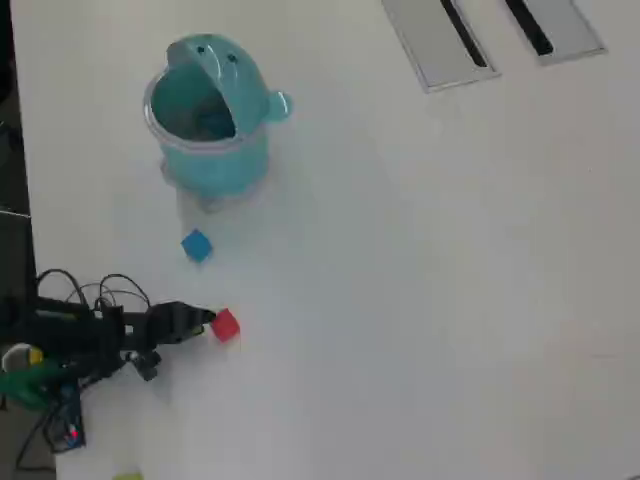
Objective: Grasp RGB lego blocks and put them in the bin one by one.
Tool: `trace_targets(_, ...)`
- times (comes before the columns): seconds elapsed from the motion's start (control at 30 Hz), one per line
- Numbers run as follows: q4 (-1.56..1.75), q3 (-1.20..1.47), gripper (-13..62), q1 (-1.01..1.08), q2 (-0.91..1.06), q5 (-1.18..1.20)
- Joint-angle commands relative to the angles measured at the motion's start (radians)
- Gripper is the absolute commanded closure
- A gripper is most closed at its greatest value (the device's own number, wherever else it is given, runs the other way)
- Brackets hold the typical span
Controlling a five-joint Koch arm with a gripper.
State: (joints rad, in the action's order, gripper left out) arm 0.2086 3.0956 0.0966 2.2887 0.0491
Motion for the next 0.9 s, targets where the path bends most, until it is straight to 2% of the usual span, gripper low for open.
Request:
trace_targets(0.0,0.106,0.074,15.4,-0.025,0.063,-0.149)
trace_targets(0.33,0.146,0.072,15.4,-0.025,0.066,-0.152)
trace_targets(0.87,0.311,0.057,15.4,0.026,0.066,-0.483)
